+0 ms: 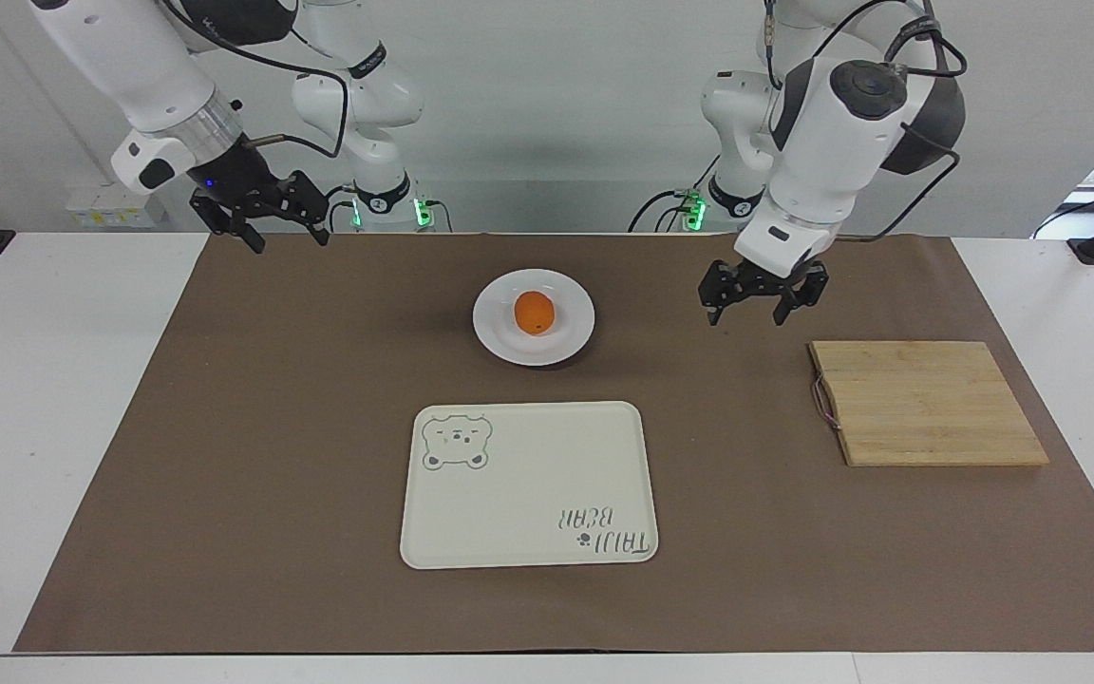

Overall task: Place orange and plate with both arms
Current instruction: 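Withdraw the left gripper to the board while the right gripper reaches the plate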

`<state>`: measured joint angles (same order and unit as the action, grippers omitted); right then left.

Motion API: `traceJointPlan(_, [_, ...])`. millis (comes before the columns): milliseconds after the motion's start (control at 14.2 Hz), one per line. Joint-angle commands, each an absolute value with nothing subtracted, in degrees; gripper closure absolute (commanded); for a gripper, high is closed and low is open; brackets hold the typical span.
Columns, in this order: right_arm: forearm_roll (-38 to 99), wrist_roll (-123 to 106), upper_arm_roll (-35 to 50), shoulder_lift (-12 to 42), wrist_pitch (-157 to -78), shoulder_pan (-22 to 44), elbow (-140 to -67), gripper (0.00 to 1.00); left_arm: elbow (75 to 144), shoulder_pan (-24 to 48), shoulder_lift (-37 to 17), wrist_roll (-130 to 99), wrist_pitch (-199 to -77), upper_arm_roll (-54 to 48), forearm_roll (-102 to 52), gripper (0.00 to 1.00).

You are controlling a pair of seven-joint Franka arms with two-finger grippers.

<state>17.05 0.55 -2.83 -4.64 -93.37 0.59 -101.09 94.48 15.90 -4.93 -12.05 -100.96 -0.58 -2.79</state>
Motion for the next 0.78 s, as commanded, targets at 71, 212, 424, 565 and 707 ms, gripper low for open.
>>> traceJointPlan(71, [25.6,1.0,-2.6,-5.3,-101.1,1.4,-109.0,0.0,93.5,8.5,-3.4,-0.9,-97.1,-1.1,-3.3,0.0])
traceJointPlan(212, [28.9,-0.6,-2.6,-4.1,-104.5,2.7,-111.4,0.0,93.3,5.6,-2.4,2.4,-96.2,-1.0,-3.0,0.0])
traceJointPlan(424, [37.0,-5.1,-2.6,-0.6,-107.0,2.7,-113.7,0.0,93.3,1.0,-2.0,7.4,-95.7,-0.7,-3.0,0.0])
traceJointPlan(565, [39.0,-7.0,-2.6,1.4,-107.7,4.6,-114.0,0.0,93.3,-0.2,-1.8,6.9,-94.2,-0.8,-2.7,0.0])
traceJointPlan(707, [40.5,-7.4,-2.5,1.4,-110.8,6.7,-117.1,0.0,92.5,-0.4,-1.8,6.2,-91.8,-0.9,-2.5,0.0])
